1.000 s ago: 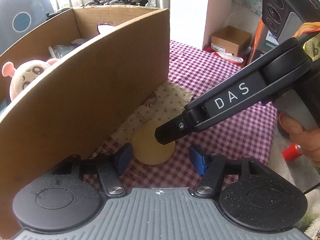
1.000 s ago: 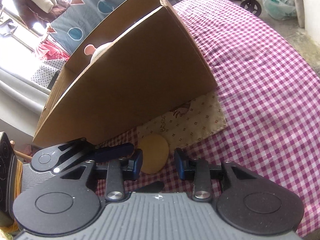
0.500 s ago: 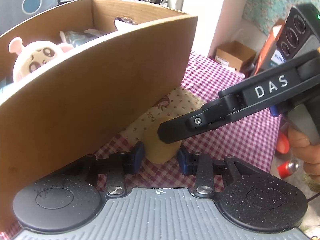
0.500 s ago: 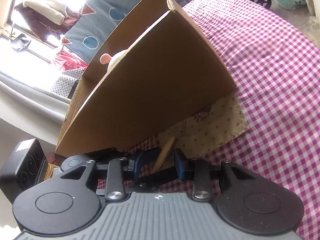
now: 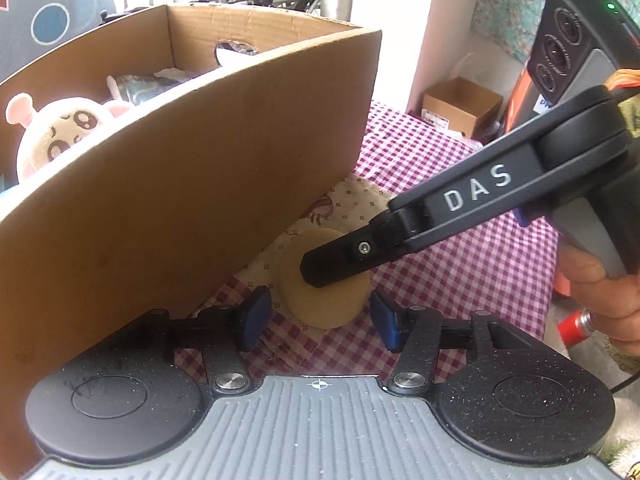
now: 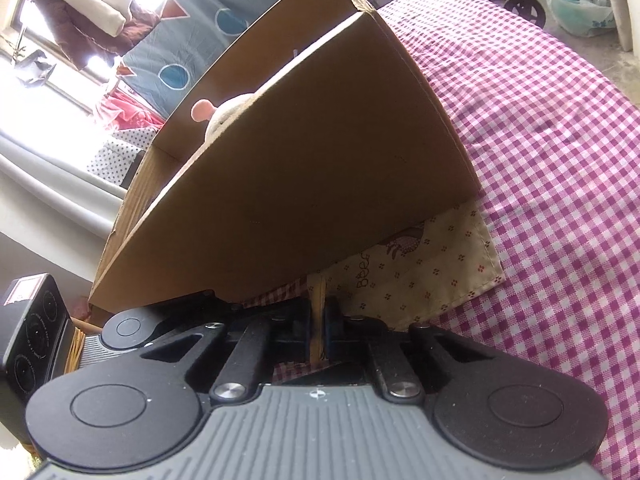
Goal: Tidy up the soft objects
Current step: 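Grasp the beige round pad edgewise with the right gripper, then carry the pad into the box and open the right gripper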
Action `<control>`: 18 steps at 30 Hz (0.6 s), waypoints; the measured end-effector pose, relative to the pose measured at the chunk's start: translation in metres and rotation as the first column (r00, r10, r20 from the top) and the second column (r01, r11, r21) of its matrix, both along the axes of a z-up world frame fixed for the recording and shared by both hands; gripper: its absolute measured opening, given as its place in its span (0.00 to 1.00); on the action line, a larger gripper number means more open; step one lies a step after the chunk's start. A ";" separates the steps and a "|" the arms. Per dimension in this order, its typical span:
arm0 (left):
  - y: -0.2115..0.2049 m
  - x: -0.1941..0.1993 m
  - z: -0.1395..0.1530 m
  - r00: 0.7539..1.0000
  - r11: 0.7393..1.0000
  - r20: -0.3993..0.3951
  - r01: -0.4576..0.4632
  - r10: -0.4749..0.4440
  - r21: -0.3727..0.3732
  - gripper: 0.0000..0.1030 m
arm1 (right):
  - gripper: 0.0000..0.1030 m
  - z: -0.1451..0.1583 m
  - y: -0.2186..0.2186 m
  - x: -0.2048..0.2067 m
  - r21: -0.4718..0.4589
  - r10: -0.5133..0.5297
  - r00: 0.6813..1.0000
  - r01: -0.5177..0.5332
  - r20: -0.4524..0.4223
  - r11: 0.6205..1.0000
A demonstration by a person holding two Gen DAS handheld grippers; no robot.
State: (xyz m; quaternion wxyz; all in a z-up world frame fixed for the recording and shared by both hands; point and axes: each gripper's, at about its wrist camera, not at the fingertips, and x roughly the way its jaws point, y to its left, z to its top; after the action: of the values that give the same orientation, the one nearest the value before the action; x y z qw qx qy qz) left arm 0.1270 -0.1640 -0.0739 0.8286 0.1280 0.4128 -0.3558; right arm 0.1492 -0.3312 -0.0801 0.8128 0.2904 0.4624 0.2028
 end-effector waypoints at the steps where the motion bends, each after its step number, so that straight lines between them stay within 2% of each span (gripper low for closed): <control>1: 0.000 0.004 -0.001 1.000 1.000 -0.007 -0.003 0.002 -0.008 0.52 | 0.06 0.001 0.000 -0.001 0.002 0.000 1.000 0.000 0.002 1.000; 4: 0.001 0.002 0.006 1.000 0.999 -0.011 -0.002 0.002 -0.038 0.50 | 0.06 0.005 -0.005 -0.006 0.019 -0.002 1.000 0.002 0.005 1.000; 9: 0.014 -0.016 0.042 0.999 0.996 0.035 -0.001 0.004 -0.095 0.50 | 0.06 0.028 -0.013 -0.026 0.044 0.020 0.998 -0.023 0.055 0.999; 14: 0.038 -0.037 0.096 0.992 0.986 0.124 -0.005 0.026 -0.164 0.50 | 0.06 0.075 -0.014 -0.044 0.072 0.067 0.986 -0.079 0.156 0.994; 18: 0.057 -0.038 0.136 0.978 0.977 0.194 -0.027 0.069 -0.211 0.51 | 0.06 0.122 -0.004 -0.045 0.057 0.138 0.952 -0.159 0.274 0.986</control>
State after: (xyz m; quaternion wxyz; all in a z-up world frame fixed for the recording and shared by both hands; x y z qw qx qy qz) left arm 0.0889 -0.1065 0.0622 0.8832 0.0660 0.2908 -0.3619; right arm 0.1040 -0.3356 0.0421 0.8386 0.2562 0.3599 0.3188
